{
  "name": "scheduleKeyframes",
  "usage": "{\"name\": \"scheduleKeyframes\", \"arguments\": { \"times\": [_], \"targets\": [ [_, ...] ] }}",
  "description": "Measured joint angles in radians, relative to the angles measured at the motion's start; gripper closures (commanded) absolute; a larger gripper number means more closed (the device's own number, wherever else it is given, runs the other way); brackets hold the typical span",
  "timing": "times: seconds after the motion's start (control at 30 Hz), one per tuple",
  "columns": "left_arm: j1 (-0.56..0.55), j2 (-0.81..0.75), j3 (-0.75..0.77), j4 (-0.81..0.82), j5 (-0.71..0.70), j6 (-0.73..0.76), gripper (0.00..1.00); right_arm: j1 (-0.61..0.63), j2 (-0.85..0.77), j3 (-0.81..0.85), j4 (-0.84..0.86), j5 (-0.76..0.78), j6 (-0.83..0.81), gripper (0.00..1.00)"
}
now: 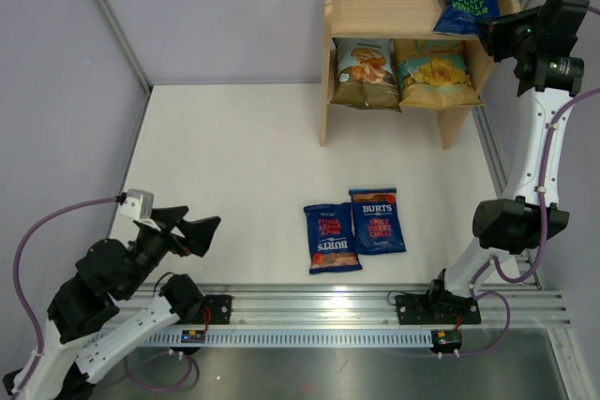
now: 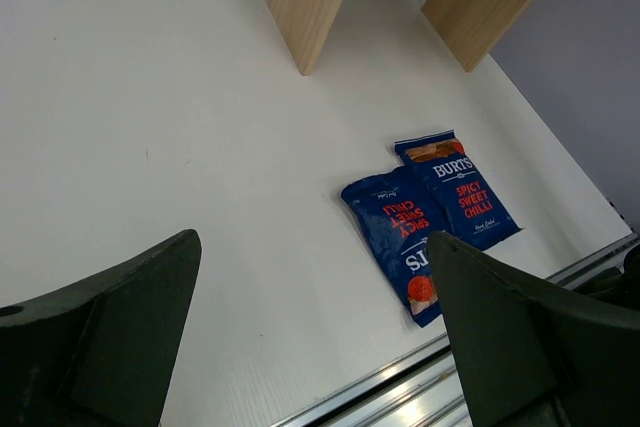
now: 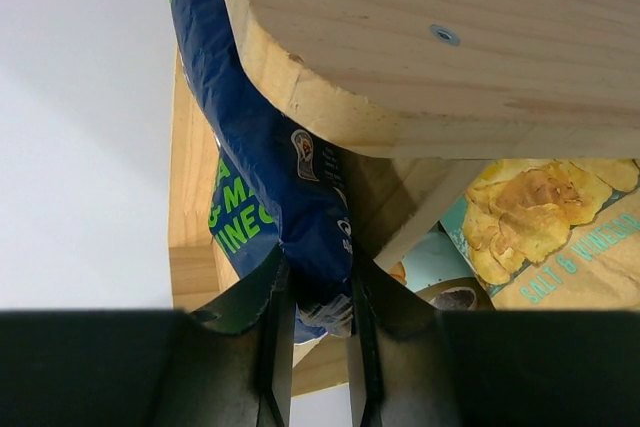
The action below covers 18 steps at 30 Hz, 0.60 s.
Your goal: Place and organize the chips bags onto the shelf
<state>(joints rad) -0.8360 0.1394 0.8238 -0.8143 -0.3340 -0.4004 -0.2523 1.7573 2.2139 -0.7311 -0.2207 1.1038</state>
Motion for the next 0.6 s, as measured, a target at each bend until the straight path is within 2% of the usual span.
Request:
{"name": "scheduleKeyframes", "arguments": {
  "times": [0.27,0.6],
  "targets": [
    [-0.005,-0.026,0.0,0.0,-0.006,-0.004,0.01,-0.001,0.083,0.099,-0.01,-0.008,0.034,0.76],
    [-0.013,-0.032,0.0,0.0,-0.01,-0.012,0.01,-0.004,0.116,0.131,0.007,-0.01,0.041,0.52]
  ]
}}
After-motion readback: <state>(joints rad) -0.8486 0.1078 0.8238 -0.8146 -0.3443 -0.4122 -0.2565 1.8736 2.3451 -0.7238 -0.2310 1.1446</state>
